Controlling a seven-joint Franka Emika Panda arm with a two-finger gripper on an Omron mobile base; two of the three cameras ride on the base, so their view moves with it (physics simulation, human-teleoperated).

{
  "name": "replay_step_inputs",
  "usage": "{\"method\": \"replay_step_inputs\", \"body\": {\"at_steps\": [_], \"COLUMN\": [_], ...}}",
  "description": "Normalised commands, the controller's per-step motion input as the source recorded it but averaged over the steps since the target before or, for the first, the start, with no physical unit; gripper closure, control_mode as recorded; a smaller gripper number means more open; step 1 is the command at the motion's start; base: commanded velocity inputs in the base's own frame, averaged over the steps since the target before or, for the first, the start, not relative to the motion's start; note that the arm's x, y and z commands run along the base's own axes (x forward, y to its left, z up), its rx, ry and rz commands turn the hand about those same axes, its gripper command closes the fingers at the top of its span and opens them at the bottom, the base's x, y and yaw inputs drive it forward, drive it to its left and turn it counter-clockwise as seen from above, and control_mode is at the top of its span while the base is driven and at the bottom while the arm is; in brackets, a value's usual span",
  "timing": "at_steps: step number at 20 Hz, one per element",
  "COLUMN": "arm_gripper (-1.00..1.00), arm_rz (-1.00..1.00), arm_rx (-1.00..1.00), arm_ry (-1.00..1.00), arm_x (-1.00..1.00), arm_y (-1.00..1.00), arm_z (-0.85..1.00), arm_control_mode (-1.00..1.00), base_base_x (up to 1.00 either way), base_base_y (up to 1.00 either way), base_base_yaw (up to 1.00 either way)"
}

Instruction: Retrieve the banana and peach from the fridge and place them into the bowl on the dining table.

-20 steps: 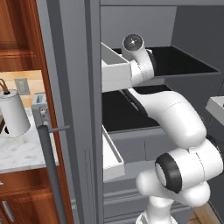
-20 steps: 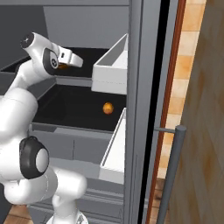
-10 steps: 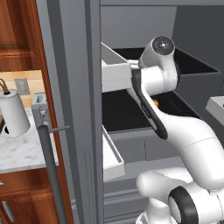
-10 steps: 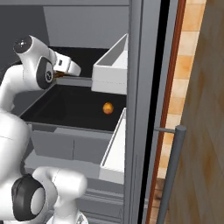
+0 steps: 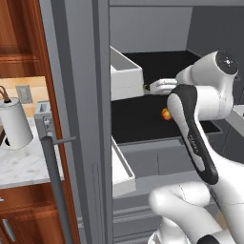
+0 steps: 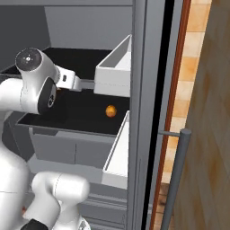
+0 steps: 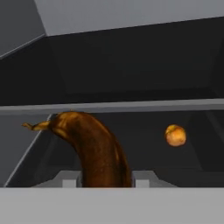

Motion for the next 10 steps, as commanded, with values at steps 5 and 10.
{"method": "replay_step_inputs", "body": {"at_steps": [5, 10], "arm_gripper": [1.00, 1.00], "arm_rz": [0.05, 0.01], "arm_rx": [0.00, 0.00], "arm_ry": [0.04, 0.04], "arm_x": [-0.64, -0.24], "arm_y": [0.00, 0.00], "arm_z": [0.01, 0.00], "arm_control_mode": [-1.00, 1.00], "base_base_x": [0.00, -0.42], "base_base_y": [0.00, 0.00], "base_base_yaw": [0.00, 0.02]}}
